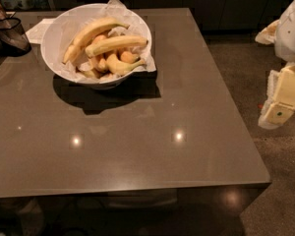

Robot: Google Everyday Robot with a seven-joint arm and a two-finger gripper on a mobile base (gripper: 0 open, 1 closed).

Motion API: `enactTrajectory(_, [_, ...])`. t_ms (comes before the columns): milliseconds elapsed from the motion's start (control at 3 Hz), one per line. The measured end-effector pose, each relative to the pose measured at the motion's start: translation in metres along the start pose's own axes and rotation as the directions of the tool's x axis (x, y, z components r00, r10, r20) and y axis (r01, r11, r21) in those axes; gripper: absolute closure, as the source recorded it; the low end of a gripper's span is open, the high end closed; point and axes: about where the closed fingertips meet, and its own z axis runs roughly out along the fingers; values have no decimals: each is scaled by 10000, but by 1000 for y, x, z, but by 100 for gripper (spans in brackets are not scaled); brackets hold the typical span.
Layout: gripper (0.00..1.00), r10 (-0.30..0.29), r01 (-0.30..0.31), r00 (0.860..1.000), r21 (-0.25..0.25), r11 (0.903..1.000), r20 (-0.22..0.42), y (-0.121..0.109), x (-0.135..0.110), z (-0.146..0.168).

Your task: Pick banana from white bowl

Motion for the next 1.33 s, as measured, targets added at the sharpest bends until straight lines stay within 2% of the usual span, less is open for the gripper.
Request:
enactTrajectory(333, [0,-100,98,9999,125,9999,113,-3,-6,-3])
enactTrajectory(667, [0,-648,647,9977,49,9979,194,-17,-29,-7])
enactTrajectory(1000, [0,-1583,1586,9872,-176,9872,202,-34,-67,-2])
enactTrajectory(1333, [0,-2462,2462,9691,66,9692,171,-44,-102,-2])
